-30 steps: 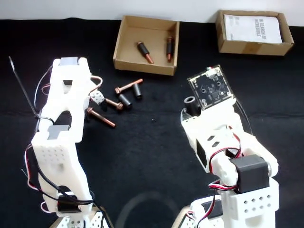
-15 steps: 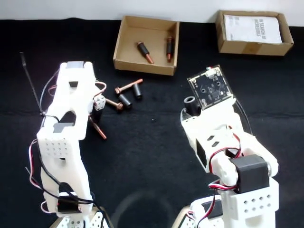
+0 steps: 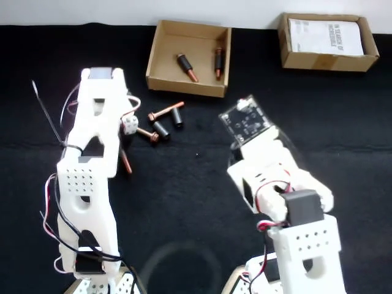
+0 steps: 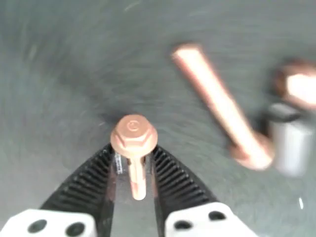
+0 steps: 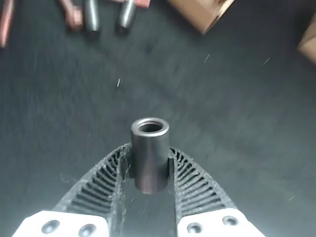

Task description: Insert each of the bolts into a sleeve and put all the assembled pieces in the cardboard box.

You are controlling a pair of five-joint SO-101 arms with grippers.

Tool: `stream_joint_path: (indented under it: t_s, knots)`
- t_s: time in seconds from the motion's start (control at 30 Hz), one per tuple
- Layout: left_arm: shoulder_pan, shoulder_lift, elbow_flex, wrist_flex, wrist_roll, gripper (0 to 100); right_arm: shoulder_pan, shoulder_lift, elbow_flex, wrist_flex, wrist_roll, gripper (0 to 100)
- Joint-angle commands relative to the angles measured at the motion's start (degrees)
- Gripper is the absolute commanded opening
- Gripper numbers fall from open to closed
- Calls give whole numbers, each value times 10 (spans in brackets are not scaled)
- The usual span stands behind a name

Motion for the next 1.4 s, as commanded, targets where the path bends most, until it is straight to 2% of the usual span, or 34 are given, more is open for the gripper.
stream_joint_path:
  t_s: [0.0,0.1,0.27,0.37,0.53,0.77,1.03,1.2,1.37]
  knots:
    - [24,-53,-38,11,-76,8,3,-11,44,-13,5,7]
    - [38,-112,-36,11,-102,8,5,-13,74,-73,-25,7]
    - [60,-203,19,11,-104,8,26,-14,83,-185,-222,7]
    - [73,-264,90,11,-105,8,28,-14,94,-252,-311,7]
    - [102,-389,230,11,-192,8,25,-14,172,-393,-396,7]
    - [121,-570,357,11,-205,8,14,-91,269,-498,-389,7]
    - [120,-712,450,8,-205,8,-47,-350,451,-567,-255,7]
    - [117,-778,545,-79,-205,8,-58,-506,557,-566,-194,7]
    - [119,-864,647,-200,-202,8,-48,-495,572,-570,-199,7]
